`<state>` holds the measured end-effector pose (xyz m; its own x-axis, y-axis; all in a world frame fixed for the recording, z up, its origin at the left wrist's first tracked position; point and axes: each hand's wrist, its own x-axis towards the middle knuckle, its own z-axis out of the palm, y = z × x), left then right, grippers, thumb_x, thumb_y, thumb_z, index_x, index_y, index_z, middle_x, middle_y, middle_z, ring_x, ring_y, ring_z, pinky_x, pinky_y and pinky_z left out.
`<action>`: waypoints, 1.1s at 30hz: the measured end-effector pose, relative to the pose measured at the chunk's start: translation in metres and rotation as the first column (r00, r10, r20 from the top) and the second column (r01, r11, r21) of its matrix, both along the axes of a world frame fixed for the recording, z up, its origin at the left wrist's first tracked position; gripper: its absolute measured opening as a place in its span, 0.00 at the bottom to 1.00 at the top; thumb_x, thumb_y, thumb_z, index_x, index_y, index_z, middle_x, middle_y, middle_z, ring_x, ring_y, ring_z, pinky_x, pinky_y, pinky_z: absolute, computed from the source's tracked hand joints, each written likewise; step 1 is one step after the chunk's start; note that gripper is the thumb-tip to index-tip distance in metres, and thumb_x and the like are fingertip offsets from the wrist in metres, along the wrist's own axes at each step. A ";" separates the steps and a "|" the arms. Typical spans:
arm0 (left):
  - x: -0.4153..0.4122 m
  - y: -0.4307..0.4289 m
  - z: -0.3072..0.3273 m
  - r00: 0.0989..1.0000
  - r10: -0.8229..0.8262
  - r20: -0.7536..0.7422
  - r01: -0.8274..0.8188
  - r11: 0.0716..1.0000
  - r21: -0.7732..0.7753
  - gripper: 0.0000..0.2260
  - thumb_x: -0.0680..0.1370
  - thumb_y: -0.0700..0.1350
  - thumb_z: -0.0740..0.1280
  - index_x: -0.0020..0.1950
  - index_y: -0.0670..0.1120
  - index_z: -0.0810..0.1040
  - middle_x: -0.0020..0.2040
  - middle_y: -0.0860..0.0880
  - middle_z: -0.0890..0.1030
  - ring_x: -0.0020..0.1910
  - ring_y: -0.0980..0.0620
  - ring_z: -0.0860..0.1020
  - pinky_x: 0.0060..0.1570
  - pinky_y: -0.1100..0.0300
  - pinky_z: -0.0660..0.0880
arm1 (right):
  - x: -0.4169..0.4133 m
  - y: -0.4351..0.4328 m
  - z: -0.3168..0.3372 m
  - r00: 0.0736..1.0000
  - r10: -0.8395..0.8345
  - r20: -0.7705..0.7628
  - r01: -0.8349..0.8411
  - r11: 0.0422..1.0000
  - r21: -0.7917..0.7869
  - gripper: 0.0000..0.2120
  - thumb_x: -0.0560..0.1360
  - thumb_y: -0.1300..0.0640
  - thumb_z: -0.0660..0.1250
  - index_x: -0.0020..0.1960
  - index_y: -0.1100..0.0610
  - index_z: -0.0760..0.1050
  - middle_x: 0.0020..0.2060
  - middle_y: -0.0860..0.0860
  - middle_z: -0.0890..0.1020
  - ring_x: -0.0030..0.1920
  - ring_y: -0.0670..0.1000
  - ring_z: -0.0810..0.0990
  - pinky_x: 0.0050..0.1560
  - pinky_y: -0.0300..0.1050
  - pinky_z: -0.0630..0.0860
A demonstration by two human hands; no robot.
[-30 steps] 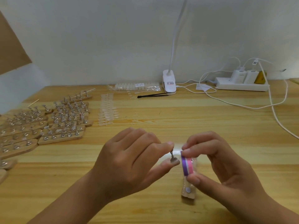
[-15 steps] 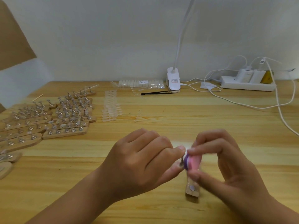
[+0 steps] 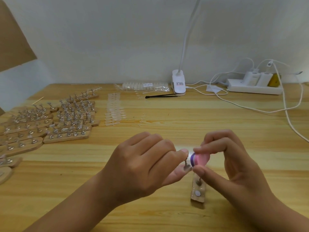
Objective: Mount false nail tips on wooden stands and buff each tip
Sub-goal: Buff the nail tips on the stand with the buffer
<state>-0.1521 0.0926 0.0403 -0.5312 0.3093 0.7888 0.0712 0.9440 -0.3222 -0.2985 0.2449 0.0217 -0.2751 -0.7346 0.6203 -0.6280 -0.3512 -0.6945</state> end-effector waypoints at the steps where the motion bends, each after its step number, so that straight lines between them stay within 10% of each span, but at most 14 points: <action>1: 0.000 0.000 0.000 1.000 0.000 -0.002 0.000 1.000 0.003 0.11 0.76 0.48 0.73 0.49 0.44 0.75 0.34 0.48 0.81 0.31 0.52 0.77 0.31 0.57 0.74 | 0.000 0.000 0.001 1.000 0.007 0.004 -0.007 1.000 -0.006 0.13 0.73 0.41 0.70 0.53 0.46 0.77 0.50 0.44 0.74 0.53 0.51 0.77 0.54 0.44 0.74; 33: -0.003 0.002 -0.002 1.000 -0.014 -0.008 0.014 0.993 0.117 0.10 0.77 0.49 0.72 0.49 0.45 0.75 0.33 0.49 0.78 0.35 0.53 0.73 0.36 0.61 0.71 | -0.007 0.002 0.001 0.980 0.122 0.157 -0.127 0.992 0.026 0.10 0.75 0.46 0.70 0.51 0.50 0.75 0.49 0.48 0.78 0.52 0.54 0.78 0.53 0.50 0.75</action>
<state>-0.1547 0.0944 0.0380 -0.5218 0.2217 0.8237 0.0829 0.9743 -0.2097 -0.3059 0.2472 0.0229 -0.2706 -0.7901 0.5500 -0.4649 -0.3930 -0.7933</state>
